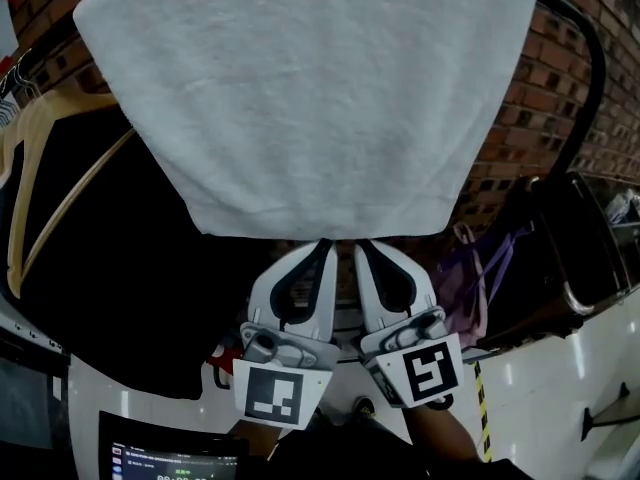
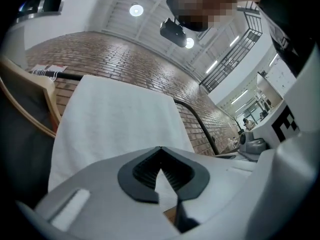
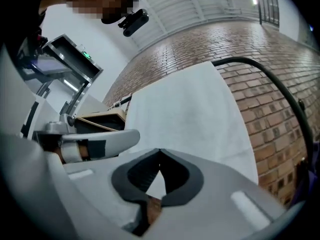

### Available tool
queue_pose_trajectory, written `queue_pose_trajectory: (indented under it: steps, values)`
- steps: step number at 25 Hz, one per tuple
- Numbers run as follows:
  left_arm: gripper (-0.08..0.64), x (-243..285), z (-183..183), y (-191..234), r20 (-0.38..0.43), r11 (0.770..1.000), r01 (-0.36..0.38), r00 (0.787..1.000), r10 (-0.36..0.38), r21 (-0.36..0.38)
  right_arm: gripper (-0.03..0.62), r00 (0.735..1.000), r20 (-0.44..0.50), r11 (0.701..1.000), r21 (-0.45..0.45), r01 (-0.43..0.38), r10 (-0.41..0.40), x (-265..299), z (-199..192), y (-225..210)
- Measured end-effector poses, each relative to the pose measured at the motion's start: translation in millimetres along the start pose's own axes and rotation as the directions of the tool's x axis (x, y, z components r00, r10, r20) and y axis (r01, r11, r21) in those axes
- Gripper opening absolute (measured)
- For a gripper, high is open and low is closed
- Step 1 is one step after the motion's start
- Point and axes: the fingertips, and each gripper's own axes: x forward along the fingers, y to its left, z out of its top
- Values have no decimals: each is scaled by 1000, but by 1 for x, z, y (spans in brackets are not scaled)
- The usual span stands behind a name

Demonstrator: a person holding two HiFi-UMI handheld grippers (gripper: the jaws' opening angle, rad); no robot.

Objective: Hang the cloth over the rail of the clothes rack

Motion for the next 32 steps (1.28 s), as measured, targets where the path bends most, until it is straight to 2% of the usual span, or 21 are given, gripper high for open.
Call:
queue_pose_trajectory:
  steps: [2, 9, 16, 32]
  values:
    - [8, -3, -1, -4, -8, 1000, 6, 1000, -6, -7, 3, 1000, 0, 1000, 16, -13, 13, -2, 3, 4]
    - [7, -17, -1, -15, -11, 1000, 6, 1000, -6, -13, 5, 999, 2, 997, -67, -34, 34, -18, 10, 25]
    - [7, -27, -2, -14, -11, 998, -17, 1000, 17, -53, 5, 997, 13, 997, 13, -71, 71, -27, 5, 40]
    - [7, -29, -4, -14, -22, 999, -32, 999, 32, -21, 5, 999, -36, 999, -20, -37, 37, -28, -7, 40]
